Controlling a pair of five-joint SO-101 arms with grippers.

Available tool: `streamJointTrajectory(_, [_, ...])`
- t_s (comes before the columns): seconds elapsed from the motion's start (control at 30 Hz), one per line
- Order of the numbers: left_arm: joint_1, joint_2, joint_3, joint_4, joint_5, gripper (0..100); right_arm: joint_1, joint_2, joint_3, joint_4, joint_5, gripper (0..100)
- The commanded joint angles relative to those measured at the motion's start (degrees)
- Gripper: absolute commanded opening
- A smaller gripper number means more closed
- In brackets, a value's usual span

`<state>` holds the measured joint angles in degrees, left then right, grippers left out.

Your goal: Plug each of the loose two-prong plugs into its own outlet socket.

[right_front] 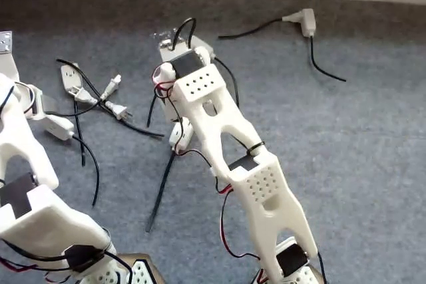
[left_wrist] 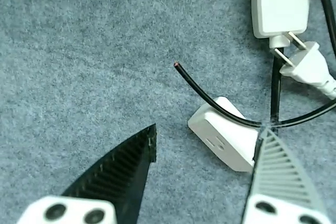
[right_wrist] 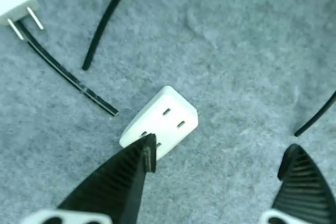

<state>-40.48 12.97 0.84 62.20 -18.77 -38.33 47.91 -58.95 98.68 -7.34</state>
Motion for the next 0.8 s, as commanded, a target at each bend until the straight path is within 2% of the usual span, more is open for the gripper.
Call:
streamJointTrajectory(0.0, [-0.13, -0.31, -1.98, -0.88, 0.09, 30, 0.48, -2.86, -2.86, 2.51, -0.62, 35.7])
streamJointTrajectory(0.2, [5.41, -0.84, -2.77, -2.99, 0.09, 30, 5.76, -18.33, -1.98, 2.51, -0.44, 35.7])
streamJointTrajectory(0.47, [14.9, -0.31, -8.75, -2.55, -0.09, 30, 15.25, -45.76, 12.26, 2.42, -0.26, 35.7])
streamJointTrajectory(0.53, [17.27, 0.13, -9.1, -2.64, -4.04, 30, 17.01, -50.42, 19.12, 2.42, -0.35, 35.7])
streamJointTrajectory(0.63, [20.7, 3.3, -9.36, -2.46, -14.95, 30, 19.91, -56.13, 33.71, 2.42, -0.35, 35.7])
streamJointTrajectory(0.7, [21.14, 6.11, -9.8, -2.9, -22.33, 30, 22.81, -59.38, 42.59, 2.24, -0.26, 35.7])
streamJointTrajectory(0.77, [21.14, 9.01, -12.09, -2.99, -25.93, 30, 24.66, -63.08, 50.15, 2.33, 0.62, 35.7])
